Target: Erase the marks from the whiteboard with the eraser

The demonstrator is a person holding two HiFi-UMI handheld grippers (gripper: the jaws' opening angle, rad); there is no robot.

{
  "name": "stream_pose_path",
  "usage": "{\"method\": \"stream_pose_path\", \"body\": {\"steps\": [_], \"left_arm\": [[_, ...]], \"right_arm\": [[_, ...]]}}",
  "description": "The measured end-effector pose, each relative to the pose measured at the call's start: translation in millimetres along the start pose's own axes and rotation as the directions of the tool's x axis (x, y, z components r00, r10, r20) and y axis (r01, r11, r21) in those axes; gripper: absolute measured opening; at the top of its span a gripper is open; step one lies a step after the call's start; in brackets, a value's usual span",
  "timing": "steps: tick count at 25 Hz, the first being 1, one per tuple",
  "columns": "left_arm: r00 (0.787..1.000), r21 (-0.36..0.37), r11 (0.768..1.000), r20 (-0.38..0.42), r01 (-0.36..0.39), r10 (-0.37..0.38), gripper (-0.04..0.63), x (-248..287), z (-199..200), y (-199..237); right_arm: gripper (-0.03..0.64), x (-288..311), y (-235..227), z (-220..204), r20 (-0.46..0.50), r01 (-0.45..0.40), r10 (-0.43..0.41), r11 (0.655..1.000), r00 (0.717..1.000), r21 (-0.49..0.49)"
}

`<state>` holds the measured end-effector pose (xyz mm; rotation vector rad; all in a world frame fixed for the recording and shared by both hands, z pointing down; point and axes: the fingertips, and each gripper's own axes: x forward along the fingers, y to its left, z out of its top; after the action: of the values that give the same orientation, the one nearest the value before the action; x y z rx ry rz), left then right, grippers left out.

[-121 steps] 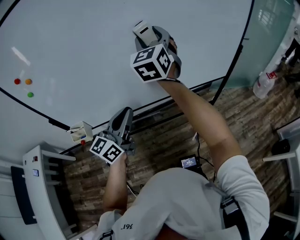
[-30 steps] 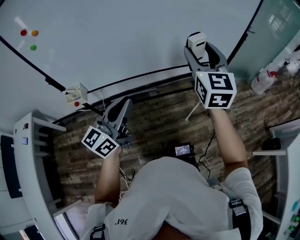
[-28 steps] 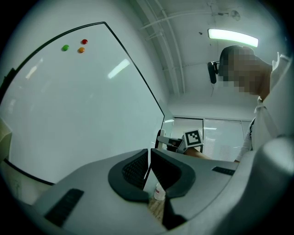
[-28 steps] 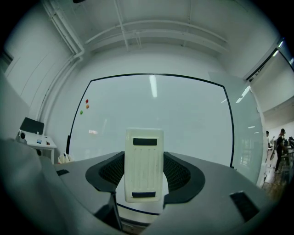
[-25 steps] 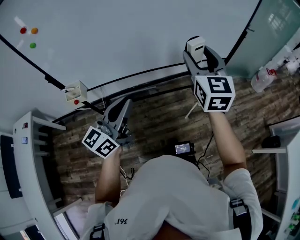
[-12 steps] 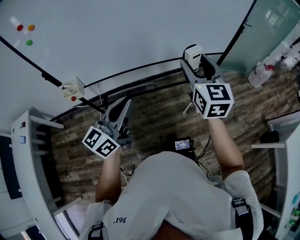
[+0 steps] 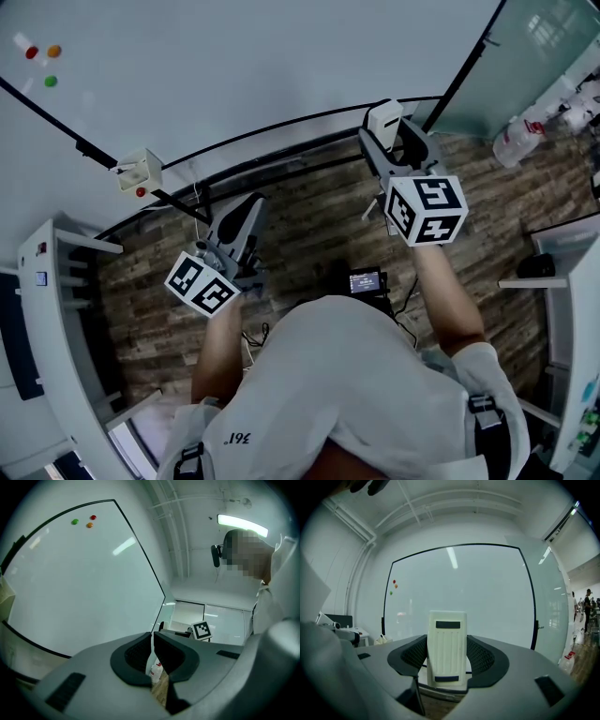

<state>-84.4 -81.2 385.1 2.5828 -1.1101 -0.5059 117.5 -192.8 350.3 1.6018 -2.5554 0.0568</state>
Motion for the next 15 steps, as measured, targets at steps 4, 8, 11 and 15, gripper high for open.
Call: {"method": "stream_pose_path", "body": {"steps": [4,8,11,15], "left_arm": [[1.0,-0.008,1.0,-0.007,0.003,-0.003,0.018,-1,-5,-2],[1.0,-0.019,1.0,-0.018,0.003,-0.003,0.018,-2,-11,-2],[1.0,-0.025,1.0,-0.024,0.003,-0.003,0.018,-3,-14,-3],[0.999,-0.033,0.999,-0.033,-0.002,0.001,0.018,-6,-19,-2]], "right_arm": [[0.272,-5,0,-11,-0.014,-0.002,0.002,1.0,1.0,0.031],[0.272,-8,-1,-24,-0.033,-0.006,0.008,0.998,0.999,0.063],[0.272,-10,-2,-32,-0.044,-0.002,0.006,0.996,0.999,0.085],[0.272,-10,-2,-42,-0.062,0.0,0.007,0.994,0.998,0.105]]}}
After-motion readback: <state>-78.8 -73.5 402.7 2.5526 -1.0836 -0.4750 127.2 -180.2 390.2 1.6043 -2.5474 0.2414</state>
